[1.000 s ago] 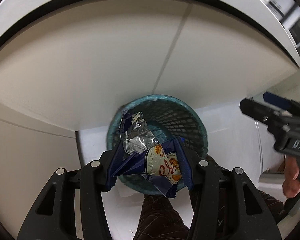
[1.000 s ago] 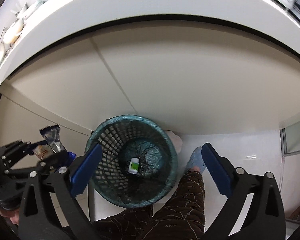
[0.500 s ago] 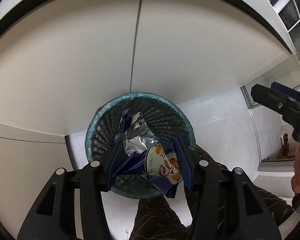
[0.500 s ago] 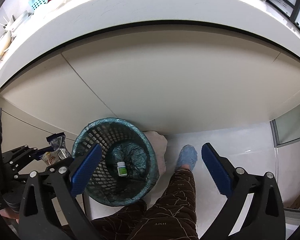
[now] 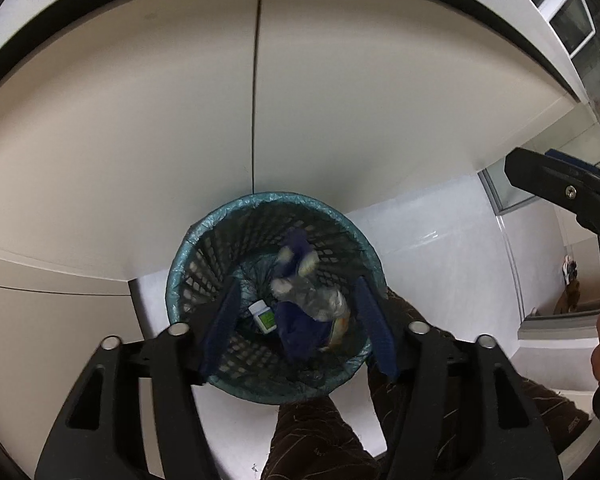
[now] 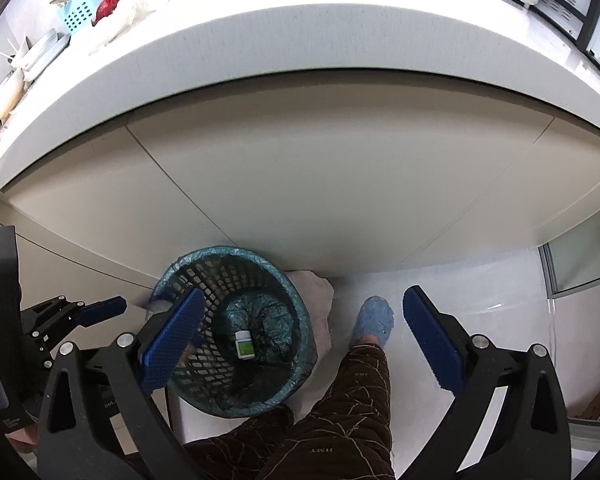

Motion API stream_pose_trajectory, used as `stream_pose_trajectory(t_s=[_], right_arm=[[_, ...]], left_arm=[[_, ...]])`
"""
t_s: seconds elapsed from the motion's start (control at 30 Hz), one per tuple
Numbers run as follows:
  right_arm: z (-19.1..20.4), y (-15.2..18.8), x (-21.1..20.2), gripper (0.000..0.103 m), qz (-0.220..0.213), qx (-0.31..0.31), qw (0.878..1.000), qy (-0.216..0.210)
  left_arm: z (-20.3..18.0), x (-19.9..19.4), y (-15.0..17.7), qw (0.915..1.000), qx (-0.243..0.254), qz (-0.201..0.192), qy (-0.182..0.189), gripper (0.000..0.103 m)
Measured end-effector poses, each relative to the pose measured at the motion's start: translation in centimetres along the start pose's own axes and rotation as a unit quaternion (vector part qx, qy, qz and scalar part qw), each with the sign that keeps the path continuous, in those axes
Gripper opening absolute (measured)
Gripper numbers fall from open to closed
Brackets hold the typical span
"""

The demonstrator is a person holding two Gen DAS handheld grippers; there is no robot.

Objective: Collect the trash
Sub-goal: 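Open the right tool to drop the jar while the left tool drops the snack bag into the wastebasket, then raise both open tools back toward the counter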

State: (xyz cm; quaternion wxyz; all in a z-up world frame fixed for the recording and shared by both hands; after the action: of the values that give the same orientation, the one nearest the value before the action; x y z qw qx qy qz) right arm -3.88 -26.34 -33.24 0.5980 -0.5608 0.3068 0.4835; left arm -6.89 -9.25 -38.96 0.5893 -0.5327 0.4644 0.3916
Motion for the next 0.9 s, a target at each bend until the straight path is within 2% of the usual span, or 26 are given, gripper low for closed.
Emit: stream_pose_trajectory(t_s=[0.27,0.33,0.5,0.7,0.9], right_arm=[[0.2,0.3,0.2,0.095,0.002,-0.002,1.0,-0.001],[0.2,0.2,0.3,0.095,0.002,-0.001,1.0,0.001],[0.4,-0.4,-0.2,0.095,-0.008,0.002,1.0,0.005],[1.0,-2.0,-2.5,0.095,-0.029,-0.009,0.999,0.019],[2.5,-4.0,-5.5,0.095,-0.045,-0.024,0.998,0.026]], left_arm=[[0.5,-0.2,0.1,0.9998,-0.018,-0.001,0.0,0.084],[0.8,-0.5,0.0,0.9997,-0.023,-0.006,-0.003,0.085],[1.8,-2.4,-0.4,0.9989,-0.039,-0.024,0.0,0.096],[3.6,-6.5,-1.7,0.9957,-0.072,-0.058,0.011,0.097],[5.4,-12.1,-3.8,0.9908,-0.099,-0.092,0.006,0.097]])
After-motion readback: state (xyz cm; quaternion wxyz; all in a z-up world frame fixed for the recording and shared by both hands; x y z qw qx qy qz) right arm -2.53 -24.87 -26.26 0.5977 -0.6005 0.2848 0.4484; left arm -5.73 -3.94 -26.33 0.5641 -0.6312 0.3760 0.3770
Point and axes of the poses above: each gripper's, at about its wrist camera, not at the fingertips, and x roughly the way its jaws point, z to its left, y to its underside, the point moved 6 cm from there along x, roughly the way its jaws point, and after that the axes turned 10 degrees about -y, right-handed, at the moved point
